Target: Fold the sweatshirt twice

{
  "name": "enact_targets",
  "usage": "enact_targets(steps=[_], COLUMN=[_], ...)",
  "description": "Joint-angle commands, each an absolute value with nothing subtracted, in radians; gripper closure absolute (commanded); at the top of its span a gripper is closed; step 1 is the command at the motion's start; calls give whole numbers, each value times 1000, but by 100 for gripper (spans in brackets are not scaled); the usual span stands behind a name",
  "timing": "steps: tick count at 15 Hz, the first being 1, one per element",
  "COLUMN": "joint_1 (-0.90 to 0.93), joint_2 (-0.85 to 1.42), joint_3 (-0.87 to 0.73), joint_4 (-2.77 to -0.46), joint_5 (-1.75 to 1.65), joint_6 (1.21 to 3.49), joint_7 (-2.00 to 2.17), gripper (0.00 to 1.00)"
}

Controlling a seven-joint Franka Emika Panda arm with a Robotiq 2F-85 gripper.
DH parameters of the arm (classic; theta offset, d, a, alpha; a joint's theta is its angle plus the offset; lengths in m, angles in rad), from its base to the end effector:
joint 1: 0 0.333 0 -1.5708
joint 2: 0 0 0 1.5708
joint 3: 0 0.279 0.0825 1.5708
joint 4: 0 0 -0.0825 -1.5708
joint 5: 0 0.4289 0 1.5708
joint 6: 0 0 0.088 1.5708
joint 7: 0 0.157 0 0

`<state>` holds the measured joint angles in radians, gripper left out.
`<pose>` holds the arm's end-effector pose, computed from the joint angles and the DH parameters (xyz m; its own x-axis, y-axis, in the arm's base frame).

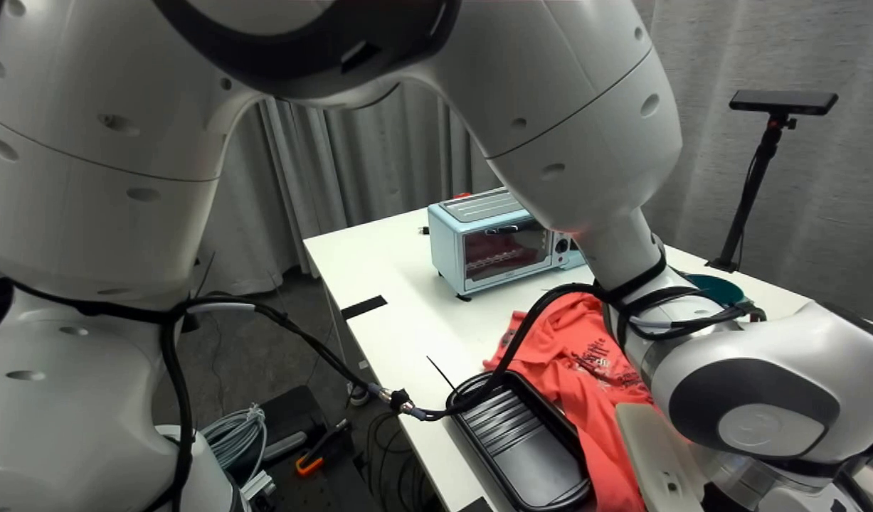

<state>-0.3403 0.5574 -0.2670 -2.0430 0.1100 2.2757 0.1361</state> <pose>0.4428 -0.3244 0.0351 0.6493 -0.7074 -0.2792 -0.7073 -0.6966 0.1202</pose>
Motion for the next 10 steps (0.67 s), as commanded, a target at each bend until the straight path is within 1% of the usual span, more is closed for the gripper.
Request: enact_targets(steps=[1, 2, 3, 4, 5, 10], joint_1=[-364, -365, -366, -365, -362, -344], joint_2=[581, 571, 556, 534, 515, 365], joint_3=[-254, -255, -254, -251, -248, -195], joint_4=[-2004, -2008, -2015, -2025, -2031, -2061], joint_5=[154, 151, 151, 152, 154, 203], joint_6=[2269, 2265, 2263, 2262, 2263, 2247], joint_7=[131, 132, 127, 119, 115, 63], gripper=[74, 81, 90, 97, 100, 99])
